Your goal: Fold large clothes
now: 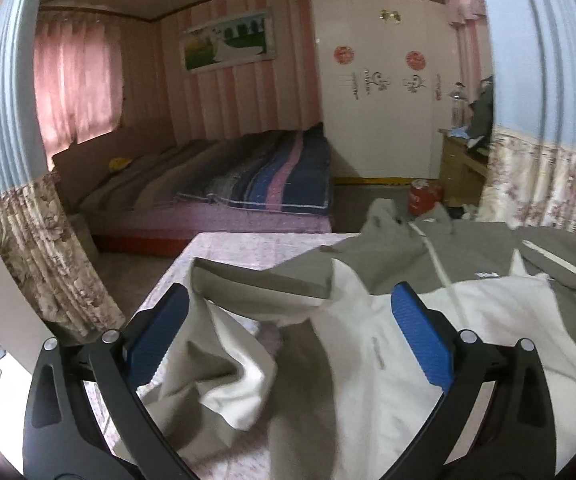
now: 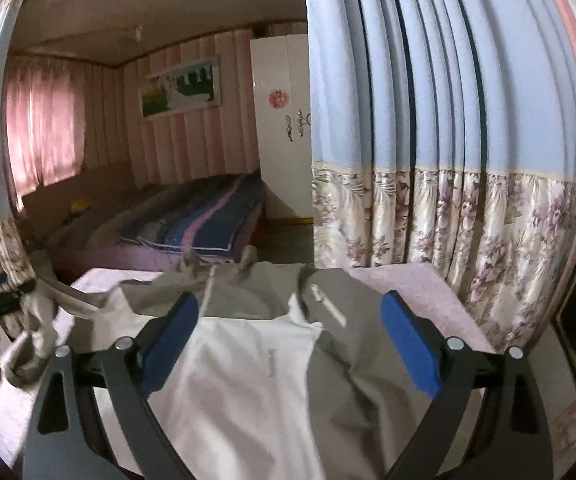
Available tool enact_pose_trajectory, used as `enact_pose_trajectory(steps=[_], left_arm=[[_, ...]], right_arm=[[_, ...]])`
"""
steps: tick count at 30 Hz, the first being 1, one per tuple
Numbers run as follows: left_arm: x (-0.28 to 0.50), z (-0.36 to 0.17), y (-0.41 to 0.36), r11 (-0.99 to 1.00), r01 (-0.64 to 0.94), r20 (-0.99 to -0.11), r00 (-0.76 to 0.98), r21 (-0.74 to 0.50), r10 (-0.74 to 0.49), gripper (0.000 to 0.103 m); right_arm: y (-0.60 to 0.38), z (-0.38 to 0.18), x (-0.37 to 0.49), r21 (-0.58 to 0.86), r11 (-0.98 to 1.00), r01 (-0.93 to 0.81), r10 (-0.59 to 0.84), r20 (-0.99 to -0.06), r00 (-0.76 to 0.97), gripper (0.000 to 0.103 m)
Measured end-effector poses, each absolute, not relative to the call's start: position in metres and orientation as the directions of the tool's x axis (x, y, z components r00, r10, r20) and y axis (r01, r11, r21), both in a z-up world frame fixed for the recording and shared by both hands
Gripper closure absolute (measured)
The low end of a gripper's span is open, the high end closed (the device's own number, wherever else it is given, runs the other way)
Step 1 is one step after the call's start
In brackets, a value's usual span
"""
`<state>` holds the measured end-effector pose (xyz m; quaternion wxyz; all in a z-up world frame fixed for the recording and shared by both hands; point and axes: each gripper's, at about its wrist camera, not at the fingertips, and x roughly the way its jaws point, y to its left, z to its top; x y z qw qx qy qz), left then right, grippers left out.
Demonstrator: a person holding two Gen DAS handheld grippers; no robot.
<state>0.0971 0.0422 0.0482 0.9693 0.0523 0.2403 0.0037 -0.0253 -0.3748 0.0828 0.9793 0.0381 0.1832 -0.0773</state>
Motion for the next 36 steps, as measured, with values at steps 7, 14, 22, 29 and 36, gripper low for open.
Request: enact_pose_trajectory(steps=[7,14,22,29,36], left_arm=[[0.136,0.025,0.087,0.987,-0.082,-0.501,0.854,0.138,0.141,0.003],[0.149,-0.015,0.129,0.981,-0.135,-0.584,0.789,0.142,0.193,0.003],[0.122,-0.029,0.164,0.971,-0.194,-0.6,0.764,0.137,0.237,0.003],[0.089,-0.028,0.183,0.971,-0.2,-0.607,0.758,0.133,0.239,0.003],[0.047,-0.01,0.163,0.984,-0.148,-0.596,0.782,0.102,0.18,0.003]], right_arm=[[-0.409,0.063,0.01,-0.017,0.984,0.178,-0.168,-0.433,0.886,0.01],[-0.453,0.022,0.022,-0.035,0.964,0.263,-0.24,-0.537,0.809,0.01],[-0.455,0.018,-0.005,-0.021,0.963,0.27,-0.238,-0.543,0.805,0.01],[-0.491,-0.003,-0.069,-0.007,0.923,0.385,-0.317,-0.583,0.748,0.01],[-0.494,-0.022,-0.12,0.008,0.921,0.389,-0.297,-0.63,0.718,0.01]])
